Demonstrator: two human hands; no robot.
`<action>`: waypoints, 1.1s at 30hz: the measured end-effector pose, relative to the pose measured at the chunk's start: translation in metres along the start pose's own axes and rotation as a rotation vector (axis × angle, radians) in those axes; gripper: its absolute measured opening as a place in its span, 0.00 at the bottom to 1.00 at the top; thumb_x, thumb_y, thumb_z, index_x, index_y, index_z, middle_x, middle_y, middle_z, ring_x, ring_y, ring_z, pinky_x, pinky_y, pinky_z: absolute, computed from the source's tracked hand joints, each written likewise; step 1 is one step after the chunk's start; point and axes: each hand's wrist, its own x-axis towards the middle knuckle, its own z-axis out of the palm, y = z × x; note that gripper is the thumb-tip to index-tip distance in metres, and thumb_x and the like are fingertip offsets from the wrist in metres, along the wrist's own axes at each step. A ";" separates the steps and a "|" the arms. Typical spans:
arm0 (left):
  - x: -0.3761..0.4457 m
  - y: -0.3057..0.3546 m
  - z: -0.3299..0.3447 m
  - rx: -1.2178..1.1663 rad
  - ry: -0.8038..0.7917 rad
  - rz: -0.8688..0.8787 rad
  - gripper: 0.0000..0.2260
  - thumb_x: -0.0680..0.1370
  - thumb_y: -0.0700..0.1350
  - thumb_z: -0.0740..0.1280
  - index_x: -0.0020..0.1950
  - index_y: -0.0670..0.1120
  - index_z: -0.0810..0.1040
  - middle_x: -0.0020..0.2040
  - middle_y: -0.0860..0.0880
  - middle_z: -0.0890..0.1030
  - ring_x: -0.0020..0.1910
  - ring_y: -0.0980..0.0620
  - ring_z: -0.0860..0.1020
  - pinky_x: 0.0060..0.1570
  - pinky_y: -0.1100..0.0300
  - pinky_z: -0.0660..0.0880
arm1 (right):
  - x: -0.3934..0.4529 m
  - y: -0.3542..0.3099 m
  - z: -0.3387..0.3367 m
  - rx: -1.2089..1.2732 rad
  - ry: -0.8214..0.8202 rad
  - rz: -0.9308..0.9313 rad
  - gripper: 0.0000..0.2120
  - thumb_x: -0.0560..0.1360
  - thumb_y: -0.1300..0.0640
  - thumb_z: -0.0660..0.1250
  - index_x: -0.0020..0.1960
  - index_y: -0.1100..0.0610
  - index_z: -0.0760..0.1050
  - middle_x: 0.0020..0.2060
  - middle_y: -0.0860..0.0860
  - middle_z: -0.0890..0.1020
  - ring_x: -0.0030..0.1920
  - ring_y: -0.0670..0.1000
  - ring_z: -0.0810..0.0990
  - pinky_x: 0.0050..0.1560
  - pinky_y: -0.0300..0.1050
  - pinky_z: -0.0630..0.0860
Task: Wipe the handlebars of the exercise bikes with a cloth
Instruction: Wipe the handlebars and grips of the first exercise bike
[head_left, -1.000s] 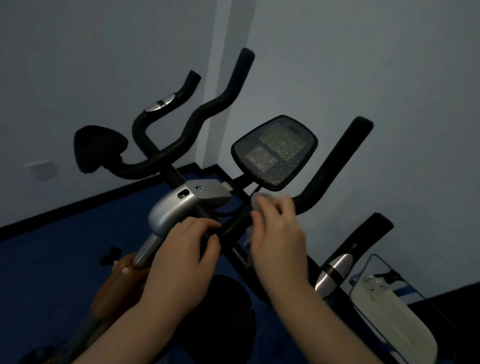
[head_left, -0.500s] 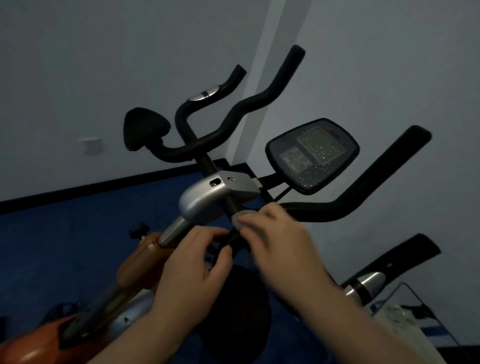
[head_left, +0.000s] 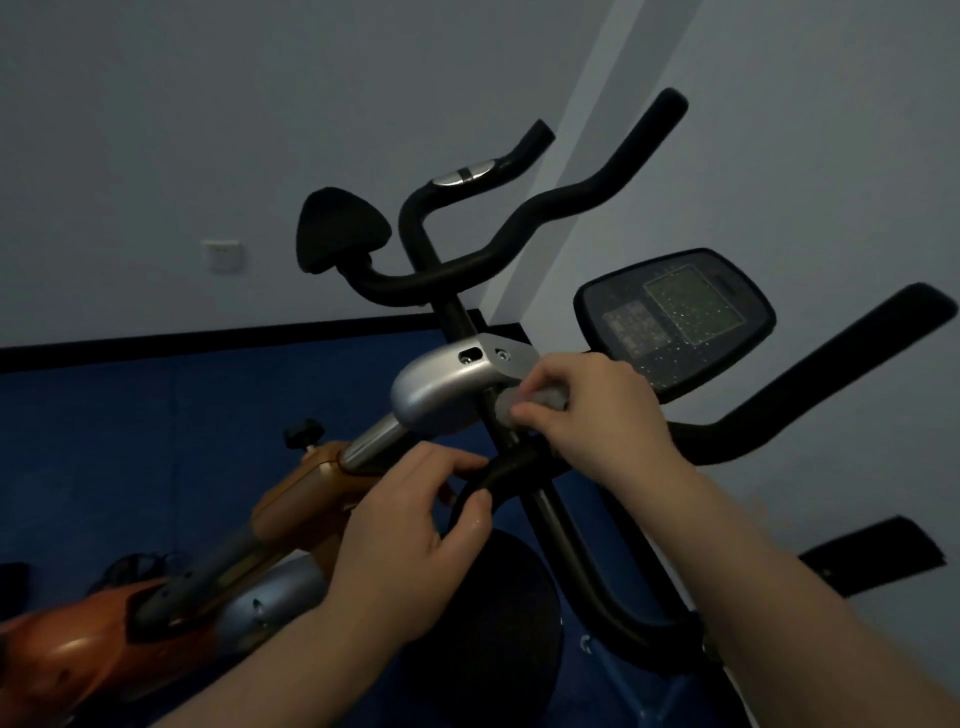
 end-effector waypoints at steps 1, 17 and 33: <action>0.000 0.000 0.000 0.002 -0.005 0.005 0.12 0.71 0.58 0.59 0.52 0.59 0.76 0.44 0.60 0.77 0.46 0.58 0.77 0.42 0.57 0.76 | -0.002 0.002 -0.007 0.001 -0.081 -0.022 0.04 0.67 0.46 0.74 0.41 0.41 0.80 0.40 0.42 0.80 0.46 0.47 0.80 0.46 0.43 0.74; 0.001 0.002 -0.002 0.052 -0.006 0.010 0.11 0.70 0.58 0.60 0.49 0.58 0.75 0.41 0.58 0.75 0.42 0.60 0.75 0.37 0.66 0.70 | 0.009 -0.016 -0.001 0.045 -0.219 -0.050 0.05 0.64 0.48 0.77 0.38 0.41 0.82 0.41 0.43 0.83 0.45 0.44 0.79 0.48 0.43 0.77; 0.000 0.001 -0.002 0.072 -0.008 0.052 0.09 0.71 0.59 0.59 0.49 0.60 0.73 0.39 0.56 0.74 0.41 0.58 0.75 0.36 0.63 0.70 | 0.007 -0.008 0.007 -0.027 0.014 -0.015 0.07 0.68 0.44 0.72 0.41 0.45 0.78 0.37 0.44 0.79 0.41 0.49 0.78 0.37 0.42 0.73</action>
